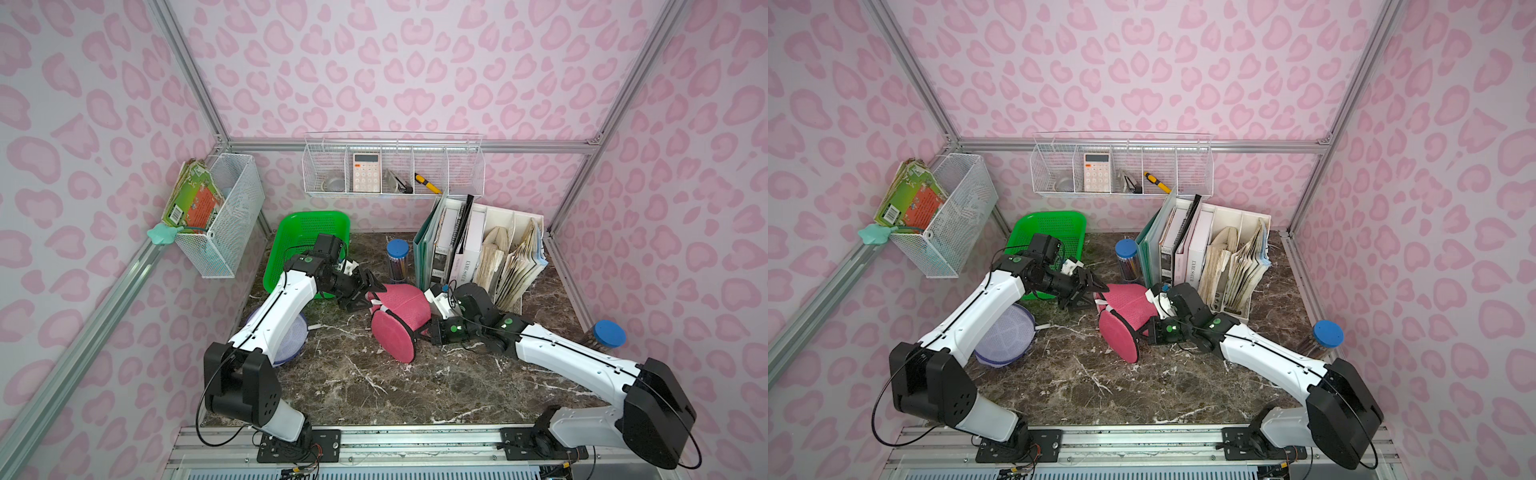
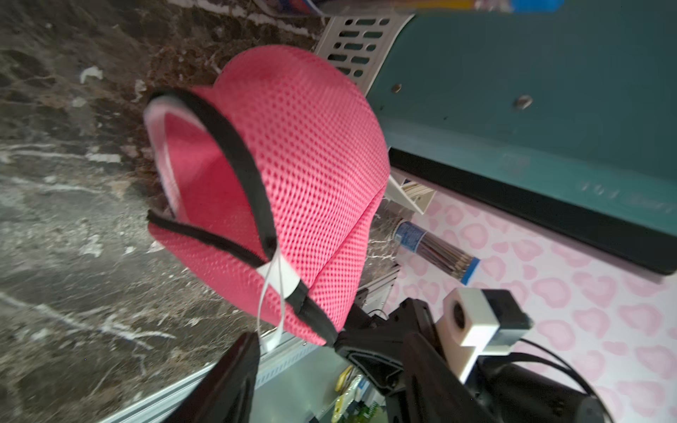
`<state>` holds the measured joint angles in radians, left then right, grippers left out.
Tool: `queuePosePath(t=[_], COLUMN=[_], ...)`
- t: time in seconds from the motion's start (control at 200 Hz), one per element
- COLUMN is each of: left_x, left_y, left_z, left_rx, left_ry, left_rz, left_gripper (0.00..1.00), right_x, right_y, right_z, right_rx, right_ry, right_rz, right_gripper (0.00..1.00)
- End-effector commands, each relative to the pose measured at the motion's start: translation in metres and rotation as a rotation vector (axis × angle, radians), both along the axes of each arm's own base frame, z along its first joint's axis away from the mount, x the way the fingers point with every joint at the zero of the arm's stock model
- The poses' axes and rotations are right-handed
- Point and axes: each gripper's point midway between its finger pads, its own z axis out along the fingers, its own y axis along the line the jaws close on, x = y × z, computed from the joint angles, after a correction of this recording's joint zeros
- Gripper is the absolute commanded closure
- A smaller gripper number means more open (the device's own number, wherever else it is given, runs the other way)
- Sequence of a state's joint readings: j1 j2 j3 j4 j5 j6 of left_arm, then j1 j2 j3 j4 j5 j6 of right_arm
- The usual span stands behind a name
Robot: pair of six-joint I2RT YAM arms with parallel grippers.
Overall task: Turn the laundry bag inside out
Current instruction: Zip the zipper on the laundry bag.
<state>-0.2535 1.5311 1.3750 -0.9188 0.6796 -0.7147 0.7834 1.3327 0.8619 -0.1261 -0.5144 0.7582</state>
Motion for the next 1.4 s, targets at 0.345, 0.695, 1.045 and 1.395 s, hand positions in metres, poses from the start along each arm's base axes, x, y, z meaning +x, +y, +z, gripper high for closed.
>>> queuePosePath(t=[0.345,0.695,1.045,1.395], left_x=[-0.047,-0.04,-0.023,0.01], left_y=[-0.046,-0.06,-0.036,0.019], left_z=[-0.027,-0.045,-0.029,-0.019], left_rx=[0.062,0.055,-0.013,-0.245], left_ry=[0.111,0.158,0.201,0.245], left_rz=[-0.114,-0.125,-0.035,0.203], left_gripper=[0.41,0.82,1.0,1.0], right_x=[0.002,-0.001,-0.006,-0.01], right_y=[0.02,0.017,-0.004,-0.035], right_z=[0.009,0.01,-0.006,-0.016], right_rx=[0.021,0.014,-0.02,-0.048], right_ry=[-0.043,-0.053,-0.029,-0.014], right_rz=[0.033,0.027,-0.005,-0.059], right_gripper=[1.0,1.0,1.0,1.0])
